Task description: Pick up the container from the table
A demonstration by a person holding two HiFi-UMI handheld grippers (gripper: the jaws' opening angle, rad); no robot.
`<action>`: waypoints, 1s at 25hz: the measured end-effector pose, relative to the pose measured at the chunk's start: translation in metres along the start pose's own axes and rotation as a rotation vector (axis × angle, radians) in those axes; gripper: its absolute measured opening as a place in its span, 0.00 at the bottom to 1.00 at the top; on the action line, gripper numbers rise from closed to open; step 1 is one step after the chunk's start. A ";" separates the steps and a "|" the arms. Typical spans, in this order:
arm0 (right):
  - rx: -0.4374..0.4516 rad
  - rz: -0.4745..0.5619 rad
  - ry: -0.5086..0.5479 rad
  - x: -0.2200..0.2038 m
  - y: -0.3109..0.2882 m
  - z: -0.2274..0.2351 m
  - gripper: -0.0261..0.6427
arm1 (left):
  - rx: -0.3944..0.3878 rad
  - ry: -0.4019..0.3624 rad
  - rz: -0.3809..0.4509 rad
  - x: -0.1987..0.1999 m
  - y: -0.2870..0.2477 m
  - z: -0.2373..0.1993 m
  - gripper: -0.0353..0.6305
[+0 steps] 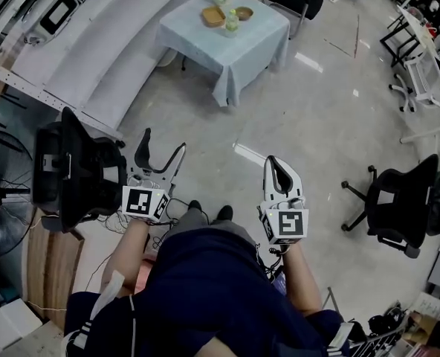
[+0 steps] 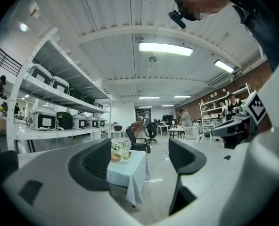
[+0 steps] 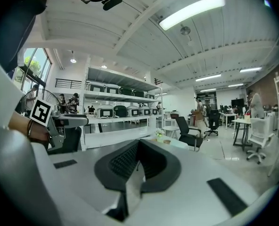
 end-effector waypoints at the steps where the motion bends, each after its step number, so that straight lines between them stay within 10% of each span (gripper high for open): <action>1: 0.005 0.000 0.004 0.000 0.000 0.003 0.04 | 0.003 0.000 0.002 0.001 -0.003 0.000 0.64; 14: -0.008 0.003 -0.004 0.000 -0.039 0.017 0.04 | -0.017 -0.003 0.012 0.002 -0.059 -0.034 0.64; 25: -0.079 -0.001 -0.011 0.024 -0.181 0.015 0.04 | -0.079 -0.004 0.049 -0.004 -0.171 -0.145 0.64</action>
Point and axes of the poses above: the fingertips, and each gripper's own axes: y backward along the fingers, z to its right, x out of its top, the point moved 10 cm from there along y, backward along the fingers, and after that the axes turned 1 degree about z, right-handed, at the moved point
